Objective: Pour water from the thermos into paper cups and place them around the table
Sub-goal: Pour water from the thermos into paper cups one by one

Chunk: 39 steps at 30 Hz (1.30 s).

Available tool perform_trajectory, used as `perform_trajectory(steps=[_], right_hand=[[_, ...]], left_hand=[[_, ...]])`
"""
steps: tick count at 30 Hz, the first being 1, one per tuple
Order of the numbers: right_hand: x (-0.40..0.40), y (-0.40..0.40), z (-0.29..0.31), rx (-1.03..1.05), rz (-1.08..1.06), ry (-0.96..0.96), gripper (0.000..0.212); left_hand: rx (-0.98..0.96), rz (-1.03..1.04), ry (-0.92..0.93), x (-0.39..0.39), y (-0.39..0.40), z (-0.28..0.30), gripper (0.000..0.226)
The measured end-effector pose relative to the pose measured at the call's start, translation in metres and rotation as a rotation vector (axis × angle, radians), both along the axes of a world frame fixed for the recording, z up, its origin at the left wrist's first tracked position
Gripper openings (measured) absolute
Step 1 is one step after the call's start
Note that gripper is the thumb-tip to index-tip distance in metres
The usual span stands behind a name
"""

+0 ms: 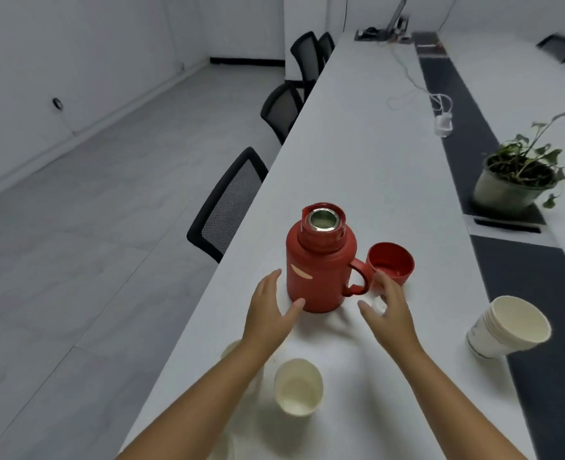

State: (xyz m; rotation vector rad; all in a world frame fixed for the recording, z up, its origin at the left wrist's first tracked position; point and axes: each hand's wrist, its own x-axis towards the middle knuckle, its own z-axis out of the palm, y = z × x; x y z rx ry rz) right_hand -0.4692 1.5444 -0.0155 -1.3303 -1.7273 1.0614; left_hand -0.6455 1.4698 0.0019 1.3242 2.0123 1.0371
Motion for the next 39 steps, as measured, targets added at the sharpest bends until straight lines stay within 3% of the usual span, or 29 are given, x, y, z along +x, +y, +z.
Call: perform_trajectory(steps=[3,6,11,19,24,29,33,35,39], right_hand=[[-0.019,0.027,-0.001,-0.044,-0.003,-0.032,0.056],[-0.031,0.053,-0.007,-0.160,-0.056,-0.037,0.016],[-0.042,0.073,-0.011,-0.307,-0.145,0.063,0.014],[-0.022,0.033,0.004,-0.223,-0.240,0.167,0.018],[0.017,-0.006,0.037,-0.119,-0.201,0.086,0.012],[0.055,-0.041,0.078,0.096,-0.090,-0.053,0.043],[0.075,-0.077,0.100,0.248,-0.006,-0.122,0.016],[0.082,-0.089,0.103,0.282,0.041,-0.166,0.005],[0.086,-0.109,0.104,0.259,0.118,-0.226,0.007]], left_hand=[[-0.086,-0.033,-0.048,-0.017,0.043,0.002,0.086],[-0.051,-0.140,-0.122,-0.028,0.074,-0.002,0.081],[0.029,-0.236,-0.330,-0.035,0.095,-0.014,0.084],[0.157,-0.161,-0.416,-0.005,0.063,-0.003,0.080],[0.162,-0.141,-0.469,0.033,0.021,0.018,0.087],[0.141,-0.092,-0.583,0.067,-0.015,0.030,0.086],[0.099,-0.080,-0.648,0.093,-0.053,0.024,0.114],[0.103,-0.063,-0.704,0.102,-0.071,0.021,0.103],[0.107,-0.026,-0.801,0.112,-0.099,0.013,0.079]])
